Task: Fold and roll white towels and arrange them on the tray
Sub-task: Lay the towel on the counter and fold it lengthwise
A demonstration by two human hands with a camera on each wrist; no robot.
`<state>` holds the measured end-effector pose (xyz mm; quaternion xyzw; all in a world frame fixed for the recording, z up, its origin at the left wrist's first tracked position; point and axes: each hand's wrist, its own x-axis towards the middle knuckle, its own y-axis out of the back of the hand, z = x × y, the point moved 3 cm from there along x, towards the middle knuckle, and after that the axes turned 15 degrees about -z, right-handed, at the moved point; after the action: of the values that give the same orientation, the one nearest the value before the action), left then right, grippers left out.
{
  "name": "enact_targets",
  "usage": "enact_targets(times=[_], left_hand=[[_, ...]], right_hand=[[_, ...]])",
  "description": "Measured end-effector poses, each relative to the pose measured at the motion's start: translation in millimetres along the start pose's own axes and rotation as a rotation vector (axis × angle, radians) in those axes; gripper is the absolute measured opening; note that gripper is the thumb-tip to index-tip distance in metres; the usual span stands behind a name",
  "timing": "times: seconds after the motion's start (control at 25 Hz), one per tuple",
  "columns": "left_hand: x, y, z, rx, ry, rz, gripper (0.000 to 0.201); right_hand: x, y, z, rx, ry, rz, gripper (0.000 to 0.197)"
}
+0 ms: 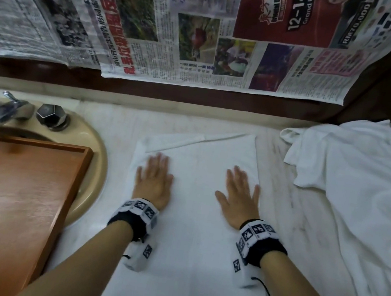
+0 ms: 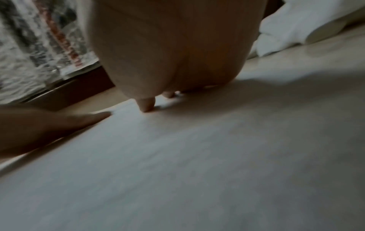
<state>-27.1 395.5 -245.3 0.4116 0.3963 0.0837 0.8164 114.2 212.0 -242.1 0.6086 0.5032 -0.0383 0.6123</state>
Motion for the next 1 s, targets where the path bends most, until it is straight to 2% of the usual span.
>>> enact_targets(times=[0.04,0.08,0.12,0.16,0.24,0.28,0.32,0.44,0.52,0.6,0.64,0.72,0.8,0.84,0.92,1.0], left_hand=[[-1.6,8.7,-9.9,-0.092,0.153,0.049,0.06],[-3.8,13.2,-8.3,-0.188,0.223,0.082,0.062],[-5.8,15.5,6.2,-0.246,0.173,0.129,0.063],[-7.6,15.3,28.0,-0.251,0.031,0.151,0.062],[-7.2,4.1,66.1,-0.205,-0.299,0.056,0.057],[-5.1,-1.1,72.0,-0.144,-0.378,-0.009,0.055],[-0.4,-3.1,68.1,-0.072,-0.391,-0.042,0.053],[26.2,13.0,44.8,0.058,-0.286,-0.05,0.055],[46.9,36.8,38.7,0.01,-0.204,-0.047,0.058],[58.9,56.1,41.0,-0.072,-0.157,-0.039,0.056],[58.6,58.0,45.3,-0.122,-0.163,-0.011,0.054],[51.0,52.5,59.1,-0.252,-0.264,0.043,0.053],[45.3,39.5,73.4,-0.313,-0.392,-0.042,0.057],[48.0,35.1,74.7,-0.273,-0.406,-0.099,0.059],[63.0,37.1,64.8,-0.119,-0.347,-0.116,0.054],[79.3,44.9,46.3,-0.003,-0.257,-0.087,0.051]], right_hand=[[0.5,3.0,8.9,0.062,-0.144,0.005,0.07],[1.2,7.0,8.9,0.112,-0.26,0.019,0.073],[2.9,10.8,0.7,0.116,-0.303,0.067,0.075],[5.5,14.1,-13.4,0.07,-0.244,0.135,0.074],[16.5,17.7,-40.5,-0.04,0.046,0.193,0.065],[21.7,19.6,-46.3,-0.08,0.157,0.16,0.062],[26.9,20.4,-45.0,-0.105,0.2,0.126,0.06],[35.1,21.0,-32.4,-0.145,0.189,0.129,0.062],[31.6,18.5,-32.6,-0.177,0.188,0.132,0.073],[29.9,23.5,-37.1,-0.158,0.166,0.115,0.07],[30.2,30.3,-40.8,-0.142,0.146,0.121,0.065],[37.1,48.5,-54.0,-0.119,0.137,0.14,0.066],[51.6,60.3,-63.8,-0.105,0.204,0.077,0.075],[60.5,63.6,-65.8,-0.119,0.24,0.016,0.078],[76.7,65.7,-59.0,-0.176,0.254,-0.065,0.082],[87.4,68.6,-41.8,-0.158,0.235,-0.05,0.083]])
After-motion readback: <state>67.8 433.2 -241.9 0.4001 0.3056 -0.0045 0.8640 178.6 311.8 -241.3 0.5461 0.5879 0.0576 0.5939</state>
